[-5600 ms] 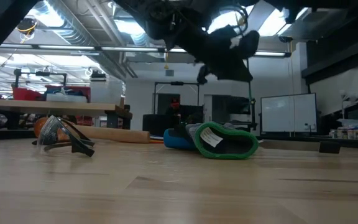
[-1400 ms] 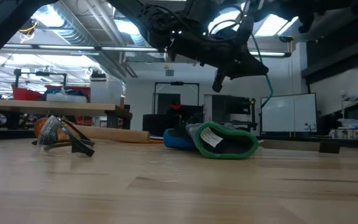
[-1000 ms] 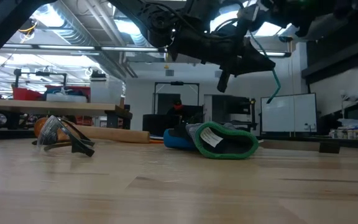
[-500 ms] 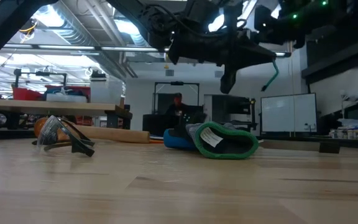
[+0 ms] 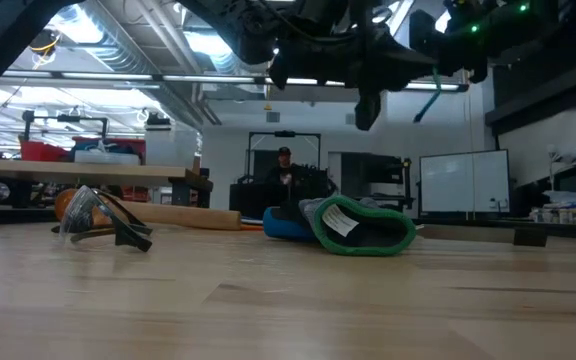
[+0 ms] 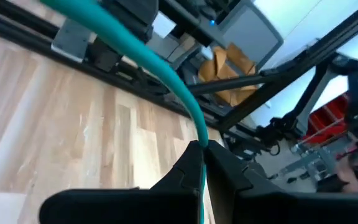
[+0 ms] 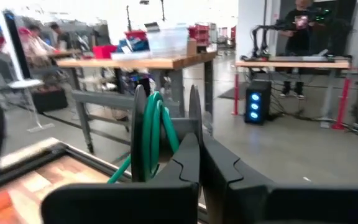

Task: Coil cords
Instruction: Coil the green wire on the black spool

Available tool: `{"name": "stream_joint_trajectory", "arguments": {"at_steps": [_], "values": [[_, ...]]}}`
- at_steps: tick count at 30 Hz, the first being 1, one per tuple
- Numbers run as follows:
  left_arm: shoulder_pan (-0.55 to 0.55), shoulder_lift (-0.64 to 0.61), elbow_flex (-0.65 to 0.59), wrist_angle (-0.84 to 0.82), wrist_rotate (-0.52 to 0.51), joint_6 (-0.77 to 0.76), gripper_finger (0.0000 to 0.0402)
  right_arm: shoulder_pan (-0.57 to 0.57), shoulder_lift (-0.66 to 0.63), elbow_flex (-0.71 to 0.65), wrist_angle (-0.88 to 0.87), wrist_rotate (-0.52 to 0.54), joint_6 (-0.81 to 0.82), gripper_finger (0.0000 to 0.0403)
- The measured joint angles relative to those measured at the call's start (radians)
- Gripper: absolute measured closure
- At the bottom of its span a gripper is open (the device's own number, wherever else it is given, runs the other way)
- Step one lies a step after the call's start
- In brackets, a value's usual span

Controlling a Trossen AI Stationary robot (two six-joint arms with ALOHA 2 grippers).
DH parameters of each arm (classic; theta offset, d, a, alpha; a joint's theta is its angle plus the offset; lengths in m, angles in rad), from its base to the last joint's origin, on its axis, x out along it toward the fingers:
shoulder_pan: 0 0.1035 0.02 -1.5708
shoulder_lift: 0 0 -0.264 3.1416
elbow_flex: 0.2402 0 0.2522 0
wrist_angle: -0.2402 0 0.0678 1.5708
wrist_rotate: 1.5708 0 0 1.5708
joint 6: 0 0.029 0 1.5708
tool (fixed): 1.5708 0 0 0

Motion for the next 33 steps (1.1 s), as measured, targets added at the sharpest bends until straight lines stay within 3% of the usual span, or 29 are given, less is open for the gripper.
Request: {"name": "stream_joint_trajectory", "arguments": {"at_steps": [5, 10, 19, 25, 33], "values": [[0.005, 0.0, 0.0, -0.063, -0.11, 0.049, 0.0401, 0.0, -0.016, 0.0, 0.013, -0.039, -0.002, 0.0402], [0.016, 0.0, 0.0, -0.087, -0.115, 0.057, 0.0383, 0.0, -0.089, 0.0, -0.064, -0.023, -0.004, 0.0402], [-0.007, 0.0, 0.0, -0.143, -0.127, 0.262, 0.0309, 0.0, -0.284, 0.002, -0.215, -0.04, -0.024, 0.0402], [-0.018, 0.0, -0.001, -0.096, -0.248, 0.293, 0.0264, 0.0, -0.36, 0.002, -0.324, -0.04, -0.024, 0.0402], [-0.018, 0.0, -0.001, -0.033, -0.502, 0.286, 0.0263, 0.0, -0.411, 0.001, -0.349, -0.013, -0.054, 0.0402]]}}
